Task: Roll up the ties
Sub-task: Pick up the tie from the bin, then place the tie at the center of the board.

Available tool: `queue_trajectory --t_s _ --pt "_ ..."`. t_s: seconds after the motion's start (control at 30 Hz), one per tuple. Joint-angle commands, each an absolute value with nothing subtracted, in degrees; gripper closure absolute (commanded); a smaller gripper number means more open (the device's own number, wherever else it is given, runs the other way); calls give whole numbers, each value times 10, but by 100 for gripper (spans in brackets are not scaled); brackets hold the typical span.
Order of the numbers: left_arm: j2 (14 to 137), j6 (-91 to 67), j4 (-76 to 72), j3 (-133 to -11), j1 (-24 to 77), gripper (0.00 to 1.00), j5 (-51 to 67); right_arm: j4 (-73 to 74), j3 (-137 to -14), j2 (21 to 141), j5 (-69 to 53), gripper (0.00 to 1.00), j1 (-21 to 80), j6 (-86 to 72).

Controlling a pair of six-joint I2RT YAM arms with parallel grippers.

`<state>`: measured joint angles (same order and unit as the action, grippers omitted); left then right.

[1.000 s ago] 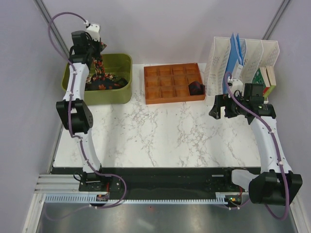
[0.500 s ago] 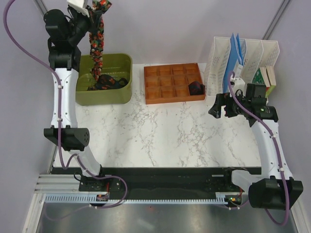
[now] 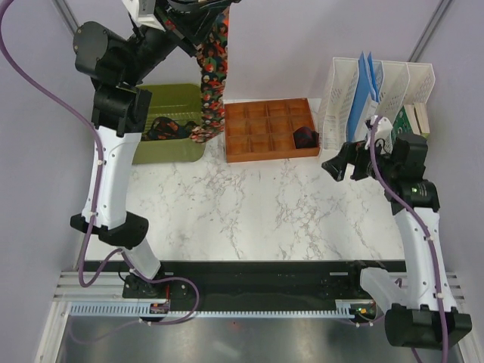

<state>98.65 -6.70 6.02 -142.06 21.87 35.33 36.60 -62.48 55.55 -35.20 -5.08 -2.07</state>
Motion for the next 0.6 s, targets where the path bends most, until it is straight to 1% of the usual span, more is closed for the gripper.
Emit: queue_trajectory --t_s 0.0,0.03,0.07,0.13,0.17,0.23,0.27,0.3,0.37,0.5,0.53,0.57 --pt "993 -176 -70 -1444 248 98 371 172 -556 462 -416 2 -51 -114" --pt "997 -193 -89 -1443 252 98 374 130 -539 421 -420 2 -51 -132" --pt "1001 -209 -106 -1442 253 98 381 37 -507 403 -424 2 -51 -151" --pt "1003 -253 -141 -1431 257 98 405 -87 -478 366 -429 2 -51 -211" --pt "998 -265 -150 -1402 258 98 418 -112 -464 362 -430 2 -49 -227" --pt "970 -300 -191 -1349 264 98 454 -143 -464 381 -442 2 -39 -253" --pt "959 -307 -207 -1290 267 98 465 -166 -468 394 -451 2 -31 -259" --pt "948 -315 -234 -1264 271 98 481 -175 -469 407 -453 2 -18 -264" --pt "931 -319 -251 -1209 276 98 497 -192 -476 446 -445 2 38 -271" --pt "922 -326 -260 -1170 278 98 513 -205 -486 489 -414 2 140 -265" --pt "922 -326 -257 -1165 278 98 513 -203 -488 497 -407 2 187 -256" --pt "921 -326 -252 -1161 278 98 512 -200 -490 501 -392 2 209 -249"
